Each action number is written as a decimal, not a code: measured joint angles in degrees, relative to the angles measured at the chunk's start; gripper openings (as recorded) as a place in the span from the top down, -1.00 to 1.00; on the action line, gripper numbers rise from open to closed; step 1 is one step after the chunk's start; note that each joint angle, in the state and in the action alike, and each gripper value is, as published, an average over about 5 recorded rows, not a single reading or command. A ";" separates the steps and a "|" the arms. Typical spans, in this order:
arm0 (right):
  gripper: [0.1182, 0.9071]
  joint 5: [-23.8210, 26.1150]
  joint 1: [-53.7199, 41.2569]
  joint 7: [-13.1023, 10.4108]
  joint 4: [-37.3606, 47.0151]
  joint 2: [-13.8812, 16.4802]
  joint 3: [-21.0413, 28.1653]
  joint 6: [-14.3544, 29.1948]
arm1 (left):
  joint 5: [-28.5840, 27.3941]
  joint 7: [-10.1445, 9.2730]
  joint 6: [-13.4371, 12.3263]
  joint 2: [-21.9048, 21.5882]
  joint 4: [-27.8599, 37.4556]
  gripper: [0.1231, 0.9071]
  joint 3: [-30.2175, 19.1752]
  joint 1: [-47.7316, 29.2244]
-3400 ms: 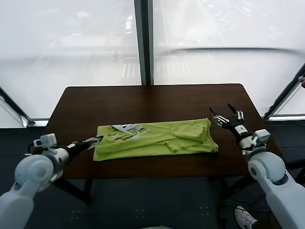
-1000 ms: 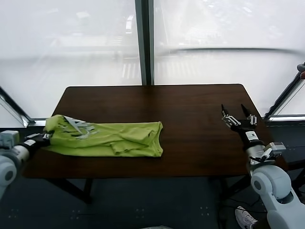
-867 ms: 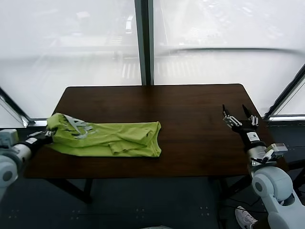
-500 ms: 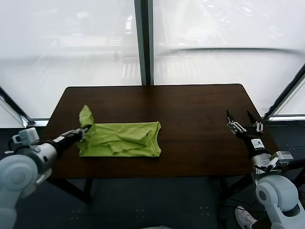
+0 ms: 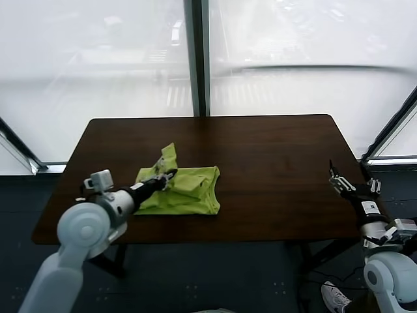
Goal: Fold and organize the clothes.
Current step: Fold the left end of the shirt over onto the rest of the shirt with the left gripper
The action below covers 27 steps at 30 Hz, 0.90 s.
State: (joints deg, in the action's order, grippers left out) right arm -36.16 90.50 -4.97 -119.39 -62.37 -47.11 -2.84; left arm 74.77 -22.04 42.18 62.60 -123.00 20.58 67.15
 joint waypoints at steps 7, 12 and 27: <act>-1.00 0.56 -0.15 0.12 0.52 -0.21 0.63 0.02 | -3.51 1.57 0.00 1.33 2.09 0.87 -2.27 -0.46; -1.00 1.12 -0.33 0.44 0.89 -0.11 1.32 0.19 | -6.10 1.93 0.01 2.75 4.09 0.87 -3.66 -0.31; -1.00 4.21 -4.49 1.91 2.32 3.42 7.87 -0.83 | -13.96 4.45 0.02 10.75 2.88 -0.82 -6.69 3.52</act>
State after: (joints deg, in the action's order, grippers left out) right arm -31.96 86.01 -3.06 -117.07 -58.95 -39.24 -3.67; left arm 60.81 -17.59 42.20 73.35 -120.12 13.89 70.67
